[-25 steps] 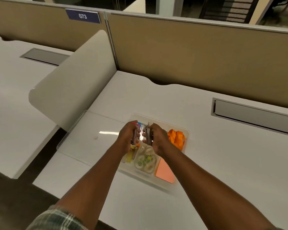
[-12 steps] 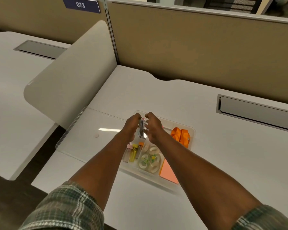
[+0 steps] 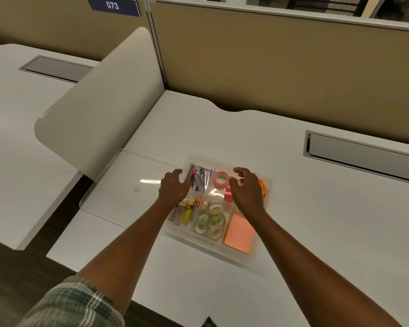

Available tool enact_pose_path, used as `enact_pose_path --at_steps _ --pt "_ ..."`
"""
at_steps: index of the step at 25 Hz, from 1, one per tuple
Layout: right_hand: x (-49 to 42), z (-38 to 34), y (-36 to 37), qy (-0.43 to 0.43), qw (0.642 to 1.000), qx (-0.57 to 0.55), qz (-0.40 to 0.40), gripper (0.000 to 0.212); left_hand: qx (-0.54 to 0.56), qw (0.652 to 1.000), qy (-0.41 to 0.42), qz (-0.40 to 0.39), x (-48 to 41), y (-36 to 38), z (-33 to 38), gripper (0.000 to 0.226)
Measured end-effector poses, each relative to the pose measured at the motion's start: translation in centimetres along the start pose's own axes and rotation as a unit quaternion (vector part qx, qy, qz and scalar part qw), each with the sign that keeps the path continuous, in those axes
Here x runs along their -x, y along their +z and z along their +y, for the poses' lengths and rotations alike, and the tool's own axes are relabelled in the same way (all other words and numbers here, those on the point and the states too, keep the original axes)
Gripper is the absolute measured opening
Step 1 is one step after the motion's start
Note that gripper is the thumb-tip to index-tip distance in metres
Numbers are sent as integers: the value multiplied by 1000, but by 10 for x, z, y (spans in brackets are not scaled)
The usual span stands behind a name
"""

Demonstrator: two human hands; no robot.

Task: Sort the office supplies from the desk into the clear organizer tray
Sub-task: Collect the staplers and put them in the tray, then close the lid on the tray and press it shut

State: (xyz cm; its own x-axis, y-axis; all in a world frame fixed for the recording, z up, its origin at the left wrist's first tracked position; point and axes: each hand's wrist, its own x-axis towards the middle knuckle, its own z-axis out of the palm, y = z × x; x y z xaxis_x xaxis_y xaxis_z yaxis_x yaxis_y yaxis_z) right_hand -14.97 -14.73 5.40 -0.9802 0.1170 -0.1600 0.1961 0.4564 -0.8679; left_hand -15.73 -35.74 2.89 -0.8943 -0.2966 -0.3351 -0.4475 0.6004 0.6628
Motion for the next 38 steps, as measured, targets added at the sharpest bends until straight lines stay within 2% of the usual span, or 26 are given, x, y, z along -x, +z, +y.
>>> enact_pose_path --at_steps 3,7,9,11,14,23,30,34,36,38 --pt "17 31 -31 -38 992 106 52 42 -4 999 -41 -30 12 9 -13 69" --pt "43 71 -56 89 977 189 31 69 17 998 -56 -11 30 22 -12 75" --pt "52 86 -65 140 973 184 -9 65 37 998 -54 -11 38 28 -8 75" --pt "58 98 -75 139 971 189 -38 51 55 997 -53 -13 46 36 -2 75" --pt "65 109 -96 131 972 190 -29 38 57 997 -48 -23 60 53 11 75" --pt "87 154 -175 169 967 190 17 39 50 996 -19 -65 93 124 61 74" --pt "93 178 -207 195 960 194 49 36 40 995 5 -94 104 157 84 75" --pt "93 184 -208 193 963 175 66 40 18 994 29 -102 103 158 82 74" --pt "92 181 -201 176 964 175 92 51 5 994 40 -104 98 153 76 72" --pt "90 174 -193 145 955 229 118 67 0 995 50 -88 93 144 65 68"
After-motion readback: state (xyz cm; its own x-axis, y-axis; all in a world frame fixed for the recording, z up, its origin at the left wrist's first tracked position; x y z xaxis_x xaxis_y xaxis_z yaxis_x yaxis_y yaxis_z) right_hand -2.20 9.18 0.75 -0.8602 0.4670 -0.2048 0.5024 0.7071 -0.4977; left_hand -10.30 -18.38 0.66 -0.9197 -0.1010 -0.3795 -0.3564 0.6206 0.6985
